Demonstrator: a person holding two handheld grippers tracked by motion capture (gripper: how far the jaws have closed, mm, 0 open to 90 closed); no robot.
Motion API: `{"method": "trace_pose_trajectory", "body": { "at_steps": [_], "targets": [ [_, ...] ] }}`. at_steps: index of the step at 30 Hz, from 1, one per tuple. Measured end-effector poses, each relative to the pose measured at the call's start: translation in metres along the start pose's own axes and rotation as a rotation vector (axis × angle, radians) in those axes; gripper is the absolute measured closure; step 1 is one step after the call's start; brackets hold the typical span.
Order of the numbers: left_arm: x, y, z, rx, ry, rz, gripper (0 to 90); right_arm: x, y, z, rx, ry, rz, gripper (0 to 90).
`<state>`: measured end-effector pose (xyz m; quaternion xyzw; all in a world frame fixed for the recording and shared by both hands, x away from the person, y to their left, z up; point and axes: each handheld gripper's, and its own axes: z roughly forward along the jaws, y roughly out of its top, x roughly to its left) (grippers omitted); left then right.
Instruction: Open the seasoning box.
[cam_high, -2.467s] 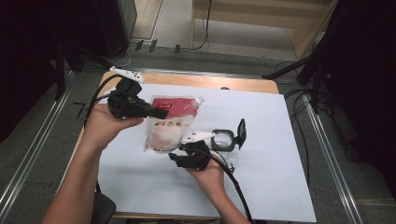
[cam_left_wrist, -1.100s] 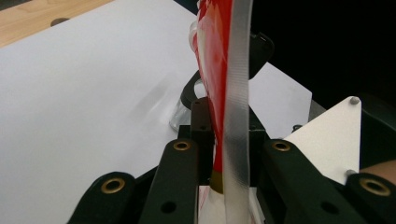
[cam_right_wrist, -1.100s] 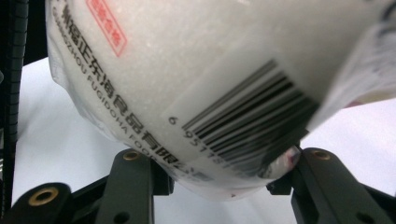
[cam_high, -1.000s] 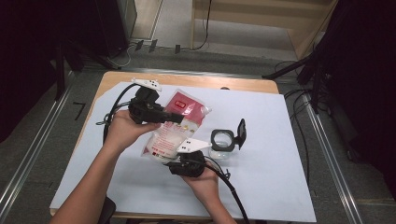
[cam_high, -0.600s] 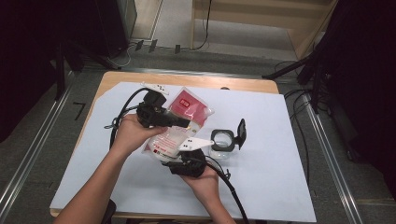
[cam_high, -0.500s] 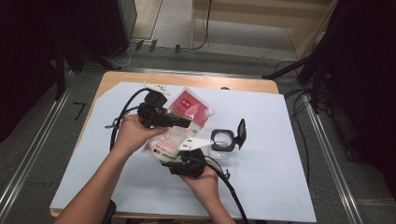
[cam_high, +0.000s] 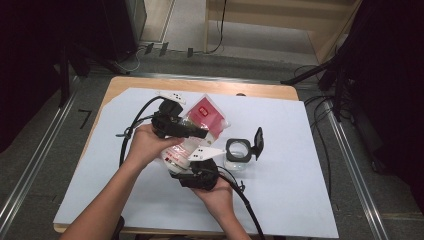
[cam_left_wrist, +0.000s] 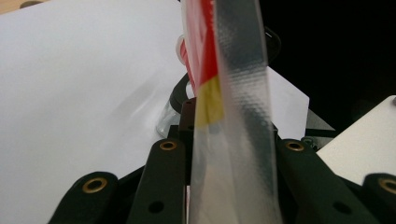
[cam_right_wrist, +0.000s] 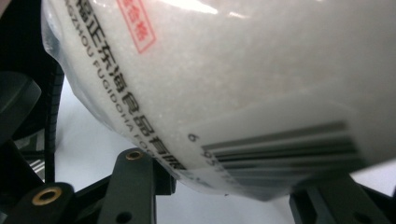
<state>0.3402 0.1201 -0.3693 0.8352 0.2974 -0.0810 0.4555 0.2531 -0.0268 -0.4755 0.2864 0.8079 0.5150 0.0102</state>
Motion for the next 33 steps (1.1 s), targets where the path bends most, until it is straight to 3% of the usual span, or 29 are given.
{"method": "trace_pose_trajectory", "body": {
  "at_steps": [2, 9, 17, 20, 21, 23, 26, 30, 33],
  "targets": [
    [0.002, -0.001, 0.001, 0.000, -0.018, -0.029, 75.4, 0.000, 0.000, 0.001, -0.004, 0.002, 0.014, 57.1],
    [0.002, 0.000, 0.001, 0.005, -0.008, -0.095, 78.9, 0.003, -0.001, 0.003, -0.008, -0.004, 0.024, 54.5],
    [-0.003, 0.002, -0.002, 0.024, 0.010, -0.117, 85.7, 0.007, 0.001, 0.004, -0.032, -0.002, 0.025, 50.9],
    [-0.004, 0.003, -0.001, 0.041, -0.021, -0.134, 89.8, 0.010, 0.001, 0.005, -0.043, -0.022, 0.039, 47.8],
    [-0.006, 0.003, -0.001, 0.045, -0.036, -0.135, 90.0, 0.012, 0.001, 0.006, -0.047, -0.043, 0.037, 47.0],
    [-0.010, 0.005, 0.000, 0.057, -0.026, -0.125, 90.0, 0.016, 0.000, 0.007, -0.054, -0.075, 0.034, 46.6],
    [-0.014, 0.008, -0.001, 0.061, -0.028, -0.100, 89.2, 0.019, 0.000, 0.007, -0.064, -0.109, 0.050, 54.2],
    [-0.020, 0.012, -0.002, 0.063, -0.017, -0.069, 79.4, 0.021, -0.002, 0.005, -0.077, -0.094, 0.085, 57.2],
    [-0.027, 0.013, 0.001, 0.100, 0.035, -0.028, 75.7, 0.022, -0.004, 0.004, -0.089, -0.087, 0.131, 57.2]
  ]
}}
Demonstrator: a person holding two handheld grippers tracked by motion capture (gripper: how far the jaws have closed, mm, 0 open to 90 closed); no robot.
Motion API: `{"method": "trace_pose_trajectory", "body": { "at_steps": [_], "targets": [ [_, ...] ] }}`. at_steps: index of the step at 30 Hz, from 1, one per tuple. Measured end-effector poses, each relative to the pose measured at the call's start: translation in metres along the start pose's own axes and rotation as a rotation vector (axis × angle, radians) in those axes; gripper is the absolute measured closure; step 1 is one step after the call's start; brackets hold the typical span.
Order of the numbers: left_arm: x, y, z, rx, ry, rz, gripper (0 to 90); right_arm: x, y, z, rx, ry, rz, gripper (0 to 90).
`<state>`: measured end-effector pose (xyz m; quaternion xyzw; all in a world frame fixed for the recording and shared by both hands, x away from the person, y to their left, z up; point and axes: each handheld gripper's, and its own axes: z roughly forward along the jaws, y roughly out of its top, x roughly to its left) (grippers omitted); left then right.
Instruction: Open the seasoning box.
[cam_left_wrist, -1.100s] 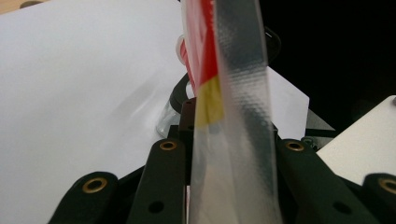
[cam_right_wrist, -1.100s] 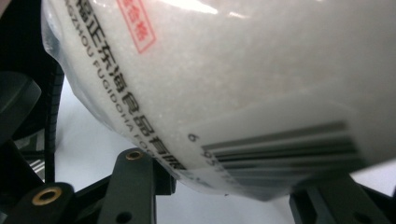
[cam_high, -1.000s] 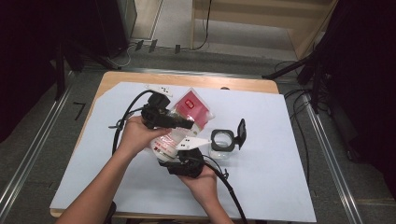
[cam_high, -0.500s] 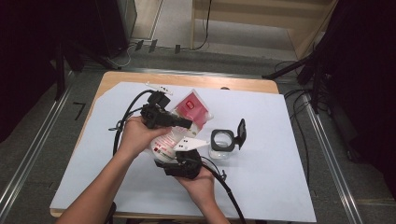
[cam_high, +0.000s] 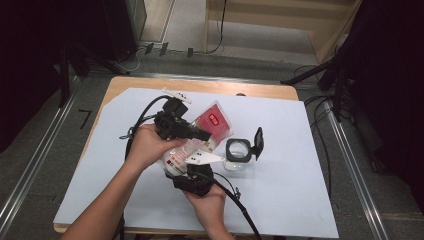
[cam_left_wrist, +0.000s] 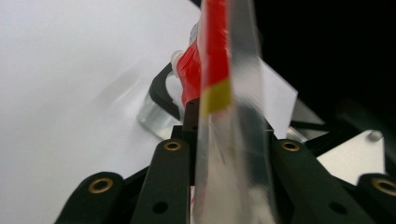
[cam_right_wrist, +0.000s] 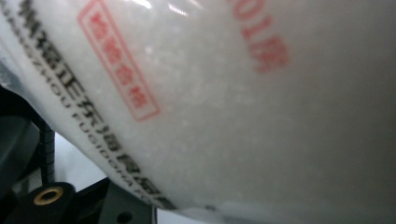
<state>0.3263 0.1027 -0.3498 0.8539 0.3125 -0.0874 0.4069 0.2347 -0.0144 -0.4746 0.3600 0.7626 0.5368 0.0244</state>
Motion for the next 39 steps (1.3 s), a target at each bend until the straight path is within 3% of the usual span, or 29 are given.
{"method": "trace_pose_trajectory", "body": {
  "at_steps": [4, 5, 7, 10, 14, 19, 24, 30, 35, 39],
  "targets": [
    [-0.004, -0.001, 0.008, 0.048, 0.031, 0.049, 76.0, -0.001, -0.003, -0.003, -0.007, -0.015, 0.041, 57.1],
    [-0.003, -0.001, 0.010, 0.067, 0.022, 0.058, 77.7, 0.000, -0.003, -0.004, -0.005, -0.023, 0.045, 57.6],
    [-0.003, 0.000, 0.015, 0.088, -0.029, 0.055, 83.1, 0.007, -0.003, -0.003, 0.010, -0.051, -0.025, 59.1],
    [-0.005, 0.001, 0.018, 0.106, -0.023, 0.049, 85.5, 0.010, -0.004, -0.001, 0.023, -0.071, -0.045, 59.5],
    [-0.003, 0.003, 0.019, 0.105, -0.038, 0.010, 84.4, 0.008, -0.004, -0.001, 0.006, -0.055, -0.033, 57.9],
    [-0.004, 0.002, 0.019, 0.099, -0.013, 0.051, 78.6, 0.004, -0.004, -0.001, 0.013, -0.027, 0.001, 59.4],
    [-0.004, 0.002, 0.016, 0.077, -0.020, 0.039, 74.6, 0.003, -0.004, -0.002, 0.010, -0.021, 0.016, 59.9],
    [-0.004, 0.002, 0.007, 0.069, 0.011, 0.044, 70.9, -0.001, -0.004, -0.005, -0.007, -0.019, 0.058, 60.6],
    [-0.003, 0.002, 0.005, 0.076, 0.006, 0.034, 78.8, -0.002, -0.005, -0.006, -0.010, -0.019, 0.059, 60.7],
    [-0.007, 0.003, 0.006, 0.073, 0.040, 0.056, 84.4, -0.001, -0.004, -0.006, -0.006, -0.021, 0.044, 61.0]
  ]
}}
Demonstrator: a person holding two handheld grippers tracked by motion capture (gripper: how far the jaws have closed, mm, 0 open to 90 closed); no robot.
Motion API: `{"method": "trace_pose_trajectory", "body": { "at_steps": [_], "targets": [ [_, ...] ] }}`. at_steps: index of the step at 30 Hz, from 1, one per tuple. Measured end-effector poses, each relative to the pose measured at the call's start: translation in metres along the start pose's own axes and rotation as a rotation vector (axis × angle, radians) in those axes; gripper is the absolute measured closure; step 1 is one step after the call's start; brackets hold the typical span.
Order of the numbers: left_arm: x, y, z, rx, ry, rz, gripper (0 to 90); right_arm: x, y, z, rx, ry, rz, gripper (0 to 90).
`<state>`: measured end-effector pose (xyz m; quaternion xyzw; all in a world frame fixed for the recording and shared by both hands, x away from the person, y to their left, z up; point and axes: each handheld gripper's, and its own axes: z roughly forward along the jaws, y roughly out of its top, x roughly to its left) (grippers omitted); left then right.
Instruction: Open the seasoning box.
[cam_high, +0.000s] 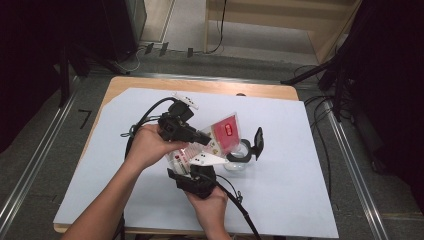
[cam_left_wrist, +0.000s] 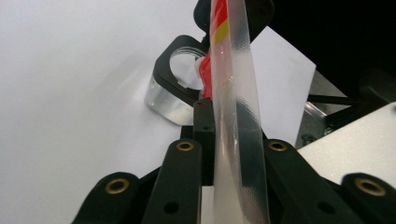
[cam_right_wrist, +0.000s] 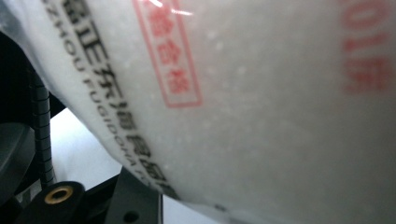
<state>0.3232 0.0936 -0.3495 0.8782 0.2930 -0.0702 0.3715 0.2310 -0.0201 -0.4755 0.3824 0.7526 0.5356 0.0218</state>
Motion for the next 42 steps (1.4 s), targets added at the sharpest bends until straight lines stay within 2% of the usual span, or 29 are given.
{"method": "trace_pose_trajectory", "body": {
  "at_steps": [3, 5, 7, 11, 13, 18, 21, 25, 27, 29, 34, 35, 39, 42],
  "targets": [
    [-0.004, 0.002, 0.001, -0.027, 0.002, 0.003, 83.9, 0.000, 0.002, -0.001, -0.008, 0.000, -0.015, 59.3],
    [-0.006, 0.003, 0.001, -0.037, -0.003, -0.002, 83.4, 0.004, 0.005, -0.002, -0.007, -0.016, -0.047, 56.6],
    [-0.008, 0.004, 0.002, -0.053, 0.001, -0.007, 83.5, 0.006, 0.006, -0.003, -0.014, -0.021, -0.051, 56.6],
    [-0.010, 0.005, 0.003, -0.043, 0.023, -0.002, 81.8, 0.003, 0.008, -0.002, -0.018, -0.007, -0.029, 60.4],
    [-0.009, 0.005, 0.003, -0.052, 0.013, -0.004, 81.5, 0.003, 0.009, -0.002, -0.015, 0.004, -0.023, 60.8],
    [-0.007, 0.011, 0.000, -0.030, 0.019, -0.006, 81.5, 0.004, 0.015, -0.002, -0.003, 0.029, -0.001, 60.8],
    [-0.008, 0.017, -0.002, -0.024, 0.001, -0.008, 81.5, 0.004, 0.019, -0.004, -0.012, 0.027, 0.000, 60.3],
    [-0.007, 0.026, -0.001, 0.004, -0.002, -0.027, 82.0, 0.005, 0.025, -0.004, -0.018, 0.024, -0.010, 56.2],
    [-0.006, 0.030, -0.001, 0.031, 0.001, -0.042, 81.9, 0.003, 0.026, -0.005, -0.019, 0.027, -0.004, 58.9],
    [-0.004, 0.030, 0.001, 0.033, -0.021, -0.062, 81.3, 0.003, 0.027, -0.006, -0.011, 0.029, 0.003, 60.7],
    [-0.002, 0.028, 0.004, 0.018, -0.014, -0.043, 79.9, 0.002, 0.026, -0.007, 0.011, 0.034, 0.025, 61.2],
    [-0.003, 0.026, 0.005, 0.001, -0.012, -0.044, 79.3, 0.002, 0.026, -0.007, 0.010, 0.036, 0.028, 61.2],
    [-0.003, 0.024, 0.006, -0.014, -0.003, -0.050, 78.4, 0.002, 0.025, -0.006, 0.003, 0.046, 0.047, 60.6],
    [-0.004, 0.023, 0.007, -0.025, 0.007, -0.045, 78.7, 0.001, 0.024, -0.006, 0.008, 0.036, 0.041, 60.5]
  ]
}}
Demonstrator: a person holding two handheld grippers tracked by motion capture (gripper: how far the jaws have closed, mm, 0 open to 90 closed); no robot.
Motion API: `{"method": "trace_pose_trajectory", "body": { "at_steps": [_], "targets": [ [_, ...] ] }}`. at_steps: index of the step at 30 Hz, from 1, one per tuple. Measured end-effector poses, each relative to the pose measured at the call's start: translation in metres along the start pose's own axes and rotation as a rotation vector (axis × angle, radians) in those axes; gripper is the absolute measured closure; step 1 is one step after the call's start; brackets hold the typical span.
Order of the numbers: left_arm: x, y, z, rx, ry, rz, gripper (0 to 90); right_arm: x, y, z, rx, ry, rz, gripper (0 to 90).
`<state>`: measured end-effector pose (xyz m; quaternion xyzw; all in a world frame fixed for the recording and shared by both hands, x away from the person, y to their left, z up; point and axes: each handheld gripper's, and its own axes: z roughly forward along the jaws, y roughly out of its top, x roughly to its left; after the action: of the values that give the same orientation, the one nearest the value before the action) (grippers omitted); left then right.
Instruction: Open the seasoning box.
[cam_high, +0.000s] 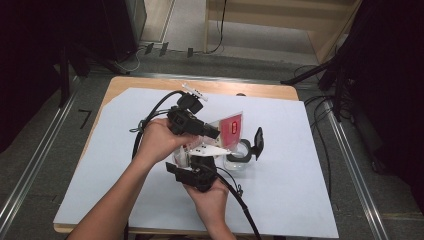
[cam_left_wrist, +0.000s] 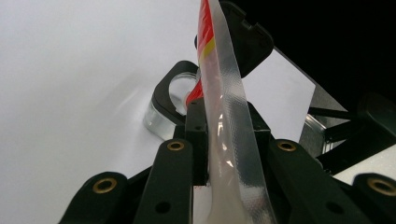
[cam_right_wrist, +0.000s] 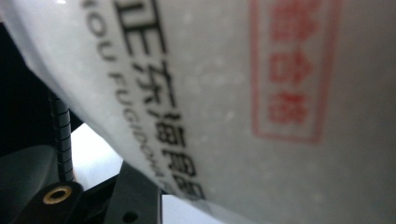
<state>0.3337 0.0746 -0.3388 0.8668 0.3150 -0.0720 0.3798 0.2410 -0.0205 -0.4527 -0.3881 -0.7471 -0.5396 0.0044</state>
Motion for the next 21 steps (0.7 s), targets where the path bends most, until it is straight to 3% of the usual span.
{"method": "trace_pose_trajectory", "body": {
  "at_steps": [7, 21],
  "targets": [
    [0.0018, -0.0005, 0.0009, -0.007, -0.010, -0.031, 78.5, 0.0008, -0.0010, 0.0010, 0.008, -0.019, -0.039, 59.3],
    [-0.0004, -0.0005, -0.0084, -0.006, 0.012, -0.006, 72.5, -0.0007, -0.0004, -0.0014, -0.011, -0.001, -0.012, 61.1]
  ]
}}
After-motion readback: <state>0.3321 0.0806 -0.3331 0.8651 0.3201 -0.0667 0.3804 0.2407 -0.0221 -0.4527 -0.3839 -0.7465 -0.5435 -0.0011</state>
